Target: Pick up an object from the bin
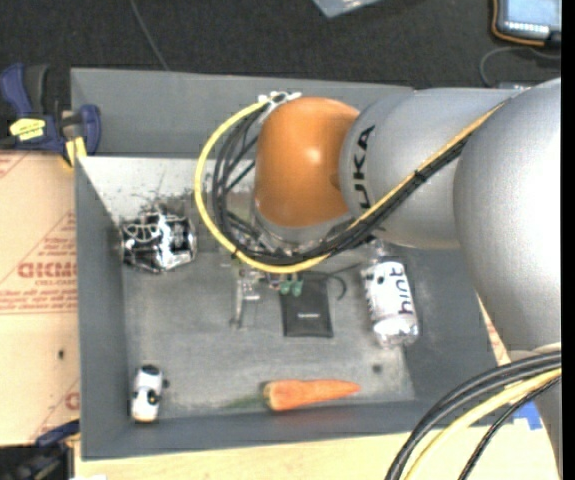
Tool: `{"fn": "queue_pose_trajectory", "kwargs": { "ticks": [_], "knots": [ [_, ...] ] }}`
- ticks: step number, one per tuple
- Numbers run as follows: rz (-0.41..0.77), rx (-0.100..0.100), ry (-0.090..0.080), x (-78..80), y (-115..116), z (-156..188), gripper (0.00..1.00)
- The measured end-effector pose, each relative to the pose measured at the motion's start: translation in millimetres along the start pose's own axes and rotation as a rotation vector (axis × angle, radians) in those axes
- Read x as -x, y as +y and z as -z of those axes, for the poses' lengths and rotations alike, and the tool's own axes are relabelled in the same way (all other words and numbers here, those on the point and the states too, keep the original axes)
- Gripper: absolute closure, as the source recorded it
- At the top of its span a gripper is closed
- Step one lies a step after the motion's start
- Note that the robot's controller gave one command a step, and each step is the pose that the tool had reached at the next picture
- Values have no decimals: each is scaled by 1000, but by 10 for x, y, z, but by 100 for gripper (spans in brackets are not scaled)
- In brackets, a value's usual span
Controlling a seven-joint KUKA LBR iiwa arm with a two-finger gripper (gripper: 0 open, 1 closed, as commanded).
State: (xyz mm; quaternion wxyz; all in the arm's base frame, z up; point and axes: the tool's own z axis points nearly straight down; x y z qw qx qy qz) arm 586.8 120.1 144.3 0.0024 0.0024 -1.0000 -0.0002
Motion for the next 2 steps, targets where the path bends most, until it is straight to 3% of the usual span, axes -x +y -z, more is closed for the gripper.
{"fn": "queue_pose_trajectory", "kwargs": {
  "ticks": [2],
  "knots": [
    [64, 2, -7, 43, -111, 62, 0]
  ]
}}
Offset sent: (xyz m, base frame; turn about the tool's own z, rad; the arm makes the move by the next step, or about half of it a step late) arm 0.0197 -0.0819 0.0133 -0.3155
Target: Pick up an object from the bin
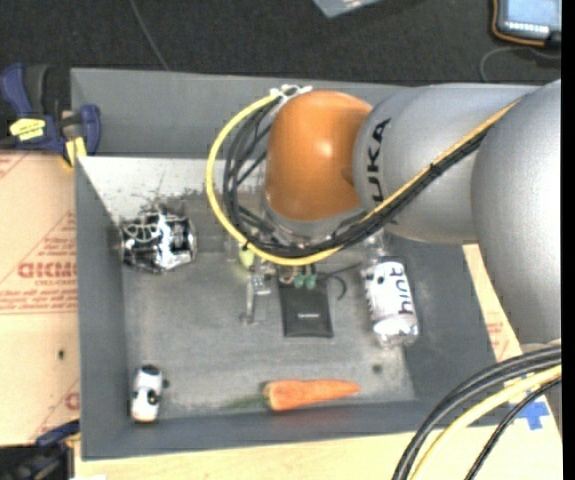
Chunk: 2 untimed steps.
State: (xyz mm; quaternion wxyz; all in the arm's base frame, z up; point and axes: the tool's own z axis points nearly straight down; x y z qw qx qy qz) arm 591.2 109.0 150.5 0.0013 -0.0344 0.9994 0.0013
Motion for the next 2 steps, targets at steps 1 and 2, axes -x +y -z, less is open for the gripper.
{"fn": "queue_pose_trajectory", "kwargs": {
  "ticks": [1, 2],
  "knots": [
    [175, -2, -3, 99, -458, -115, 0],
    [215, -2, -3, 122, -672, -361, 0]
  ]
}}
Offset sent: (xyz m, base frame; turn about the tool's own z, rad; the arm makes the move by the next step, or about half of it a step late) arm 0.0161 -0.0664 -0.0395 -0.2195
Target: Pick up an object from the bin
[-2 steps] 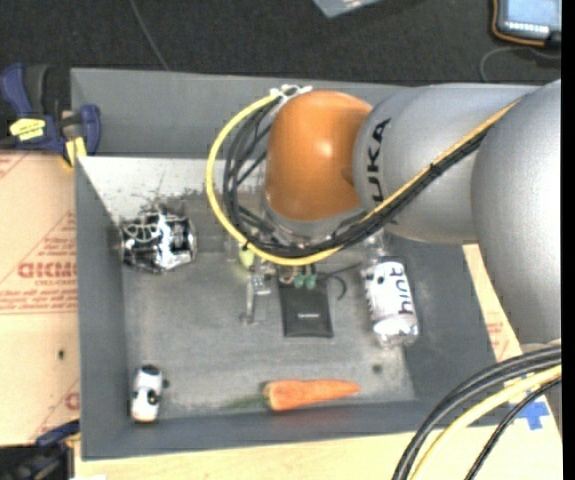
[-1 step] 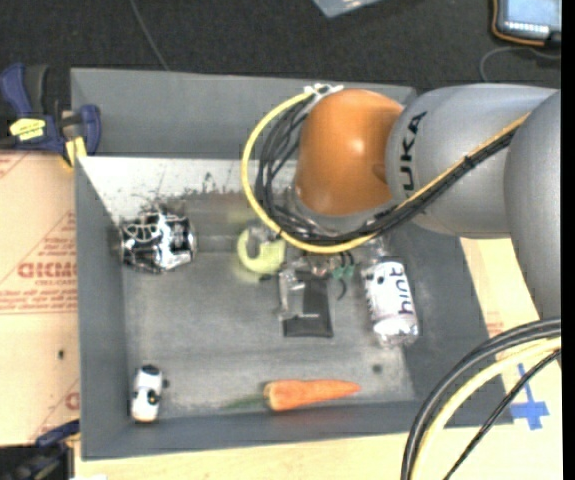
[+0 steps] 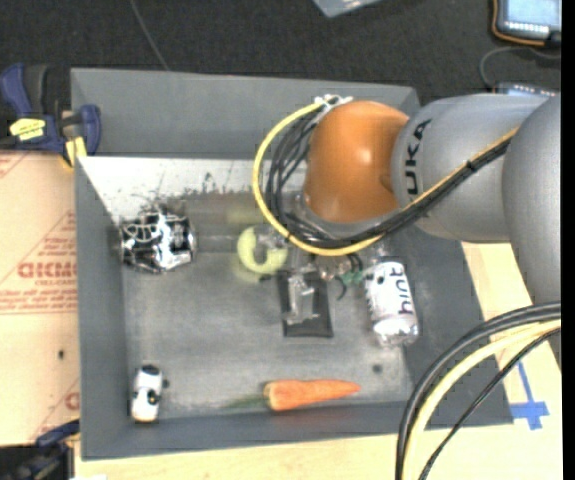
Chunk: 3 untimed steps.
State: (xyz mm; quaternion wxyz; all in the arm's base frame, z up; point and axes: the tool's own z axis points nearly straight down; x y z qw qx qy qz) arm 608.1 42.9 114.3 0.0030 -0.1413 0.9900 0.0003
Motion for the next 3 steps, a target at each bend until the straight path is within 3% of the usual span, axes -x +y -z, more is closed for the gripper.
{"fn": "queue_pose_trajectory", "kwargs": {
  "ticks": [1, 2, 3],
  "knots": [
    [-101, 2, 1, 2, -29, -93, 0],
    [-344, 2, 1, -8, -94, -102, 0],
    [-289, 1, -2, 85, -309, -37, 0]
  ]
}}
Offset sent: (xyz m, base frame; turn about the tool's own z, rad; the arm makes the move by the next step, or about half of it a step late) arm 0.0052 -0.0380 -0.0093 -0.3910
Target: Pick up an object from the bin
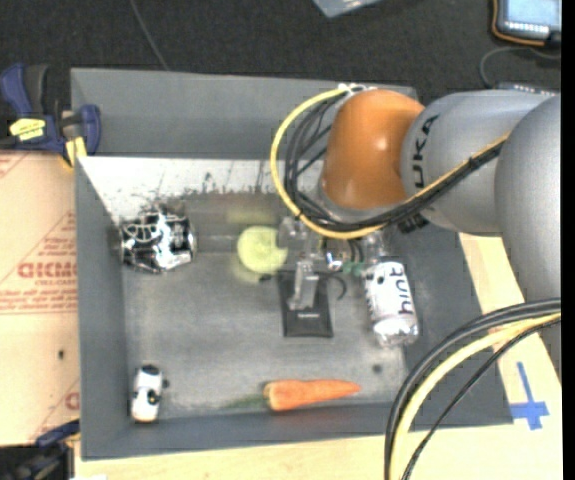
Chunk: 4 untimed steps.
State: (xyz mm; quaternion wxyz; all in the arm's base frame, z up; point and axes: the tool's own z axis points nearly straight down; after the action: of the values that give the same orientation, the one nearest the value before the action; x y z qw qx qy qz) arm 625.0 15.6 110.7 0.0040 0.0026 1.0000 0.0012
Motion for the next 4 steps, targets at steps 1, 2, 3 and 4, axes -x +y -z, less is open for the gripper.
{"fn": "queue_pose_trajectory", "kwargs": {
  "ticks": [1, 2, 3, 4],
  "knots": [
    [14, 0, -2, 46, -131, -88, 0],
    [-282, 0, 0, 42, -163, -164, 0],
    [-511, 1, -4, -134, -100, -238, 0],
    [-348, 0, -4, -157, -94, -110, 0]
  ]
}}
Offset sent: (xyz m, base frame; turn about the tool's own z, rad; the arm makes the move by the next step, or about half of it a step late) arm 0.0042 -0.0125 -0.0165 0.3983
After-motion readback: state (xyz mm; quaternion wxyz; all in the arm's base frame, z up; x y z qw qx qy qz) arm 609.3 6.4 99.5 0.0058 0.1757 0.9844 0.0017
